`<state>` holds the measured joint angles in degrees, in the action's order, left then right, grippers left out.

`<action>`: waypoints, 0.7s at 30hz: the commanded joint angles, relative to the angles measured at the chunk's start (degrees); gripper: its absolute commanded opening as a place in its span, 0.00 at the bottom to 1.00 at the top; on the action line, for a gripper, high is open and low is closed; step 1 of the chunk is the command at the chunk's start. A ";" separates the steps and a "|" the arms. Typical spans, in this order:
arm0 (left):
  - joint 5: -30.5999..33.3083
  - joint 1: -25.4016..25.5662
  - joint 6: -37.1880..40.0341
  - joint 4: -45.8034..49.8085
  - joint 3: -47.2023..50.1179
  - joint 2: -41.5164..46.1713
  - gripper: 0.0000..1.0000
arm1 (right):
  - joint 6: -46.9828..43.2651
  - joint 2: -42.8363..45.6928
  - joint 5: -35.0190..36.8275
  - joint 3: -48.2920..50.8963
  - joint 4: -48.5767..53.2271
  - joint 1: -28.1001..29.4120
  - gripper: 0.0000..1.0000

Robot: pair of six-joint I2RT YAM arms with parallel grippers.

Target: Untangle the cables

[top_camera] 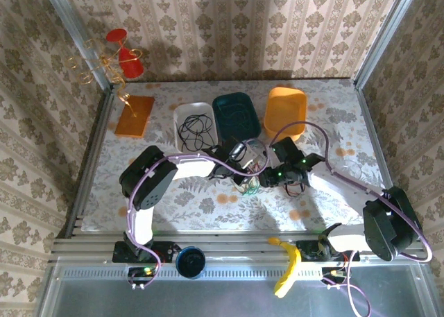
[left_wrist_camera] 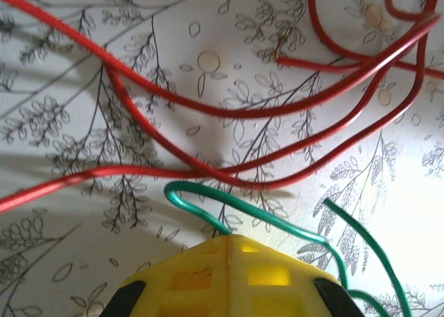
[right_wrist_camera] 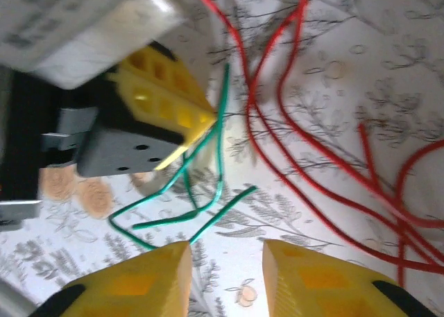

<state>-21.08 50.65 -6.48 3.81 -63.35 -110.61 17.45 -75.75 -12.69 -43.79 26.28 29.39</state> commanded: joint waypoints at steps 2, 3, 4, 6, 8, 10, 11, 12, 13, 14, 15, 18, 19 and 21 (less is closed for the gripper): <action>0.90 -0.05 -1.60 0.84 1.89 3.59 0.00 | -3.15 -3.58 -4.71 -2.01 1.20 1.89 0.39; 1.04 -0.16 -1.69 0.99 2.12 3.79 0.00 | -3.21 -5.95 -5.03 -2.45 1.47 1.90 0.40; 1.13 -0.20 -1.78 1.06 2.26 3.95 0.00 | -3.41 -7.21 -5.49 -2.84 1.64 1.90 0.41; 1.43 -0.13 -1.78 1.33 2.54 4.00 0.00 | -3.64 -9.56 -6.18 -3.64 1.63 1.99 0.42; 1.63 -0.08 -1.91 1.45 2.82 4.00 0.00 | -3.67 -10.70 -6.60 -3.85 0.70 1.99 0.43; 1.59 -0.05 -2.04 1.37 3.09 4.00 0.00 | -3.71 -11.08 -7.07 -3.69 -0.51 1.99 0.43; 1.70 -0.06 -2.12 1.37 3.25 3.91 0.00 | -3.71 -11.27 -7.26 -3.57 -1.19 1.99 0.43; 1.68 -0.03 -2.30 1.31 3.35 3.91 0.00 | -3.58 -11.58 -7.34 -3.50 -1.68 1.99 0.43; 1.51 -0.05 -2.27 1.25 3.41 3.83 0.00 | -3.57 -11.97 -7.29 -3.58 -2.04 1.99 0.43; 1.40 -0.05 -2.43 1.15 3.55 3.82 0.00 | -3.45 -12.50 -7.27 -3.58 -2.47 1.99 0.43; 1.31 -0.06 -2.49 1.03 3.68 3.82 0.00 | -3.28 -13.19 -7.29 -3.63 -2.87 1.99 0.43; 1.07 -0.05 -2.62 1.02 3.84 3.73 0.00 | -2.55 -15.47 -6.71 -3.84 -4.31 1.99 0.42; 0.95 -0.09 -2.57 1.02 3.90 3.74 0.00 | -2.22 -16.10 -6.21 -3.92 -4.72 1.99 0.41; 0.91 0.00 -2.70 1.02 4.07 3.73 0.00 | -0.96 -17.18 -5.42 -3.64 -6.53 1.90 0.40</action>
<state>-19.44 49.84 -10.61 3.57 -60.40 -108.51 15.27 -90.63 -18.81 -46.13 24.18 31.14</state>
